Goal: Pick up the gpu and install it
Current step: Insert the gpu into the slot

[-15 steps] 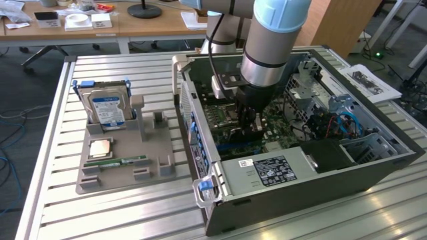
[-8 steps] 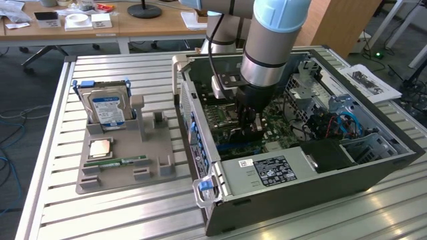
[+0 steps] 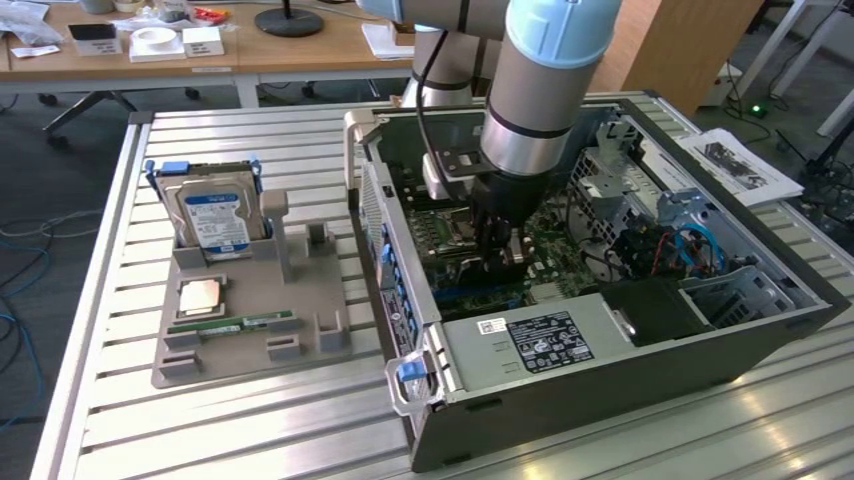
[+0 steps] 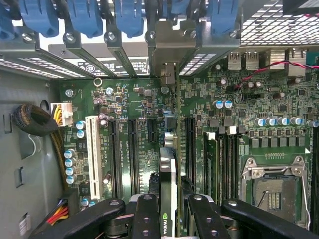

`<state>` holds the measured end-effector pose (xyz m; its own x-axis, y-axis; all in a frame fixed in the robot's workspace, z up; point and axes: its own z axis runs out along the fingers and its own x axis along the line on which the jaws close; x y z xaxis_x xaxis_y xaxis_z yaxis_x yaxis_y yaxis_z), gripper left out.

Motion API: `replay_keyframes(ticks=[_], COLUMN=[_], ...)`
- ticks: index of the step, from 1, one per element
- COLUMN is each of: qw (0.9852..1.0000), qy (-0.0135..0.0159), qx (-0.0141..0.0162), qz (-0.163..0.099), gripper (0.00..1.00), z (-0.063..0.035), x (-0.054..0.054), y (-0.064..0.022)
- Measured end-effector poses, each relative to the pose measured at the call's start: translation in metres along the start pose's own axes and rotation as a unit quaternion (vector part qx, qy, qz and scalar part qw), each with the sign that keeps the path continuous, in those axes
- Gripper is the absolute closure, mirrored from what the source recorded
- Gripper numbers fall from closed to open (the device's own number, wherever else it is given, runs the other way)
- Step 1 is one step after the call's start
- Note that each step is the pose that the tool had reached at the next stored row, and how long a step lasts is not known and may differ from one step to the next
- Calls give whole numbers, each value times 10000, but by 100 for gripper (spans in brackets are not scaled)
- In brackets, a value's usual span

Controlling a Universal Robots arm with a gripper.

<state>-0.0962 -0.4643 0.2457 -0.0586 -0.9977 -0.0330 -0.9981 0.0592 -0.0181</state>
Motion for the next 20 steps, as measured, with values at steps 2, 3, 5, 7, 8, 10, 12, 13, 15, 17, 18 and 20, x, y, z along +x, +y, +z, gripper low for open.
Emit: replay_keyframes(ticks=[2,3,5,7,8,10,12,13,15,17,18,20], qw=[10000,10000,10000,10000,10000,10000,10000,10000,10000,10000,10000,10000], qy=[1,0,0,0,0,-1,-1,-1,-1,1,1,1], qx=[0,0,0,0,0,1,1,0,1,0,-1,-1], qz=[0,0,0,0,0,1,-1,-1,-1,0,0,0], gripper=[73,73,73,73,73,73,73,73,73,73,73,73], z=[0,0,4,5,5,7,7,6,6,7,8,9], x=[0,0,0,0,0,0,1,1,1,2,2,2], y=[0,0,0,1,1,9,17,19,21,23,24,24])
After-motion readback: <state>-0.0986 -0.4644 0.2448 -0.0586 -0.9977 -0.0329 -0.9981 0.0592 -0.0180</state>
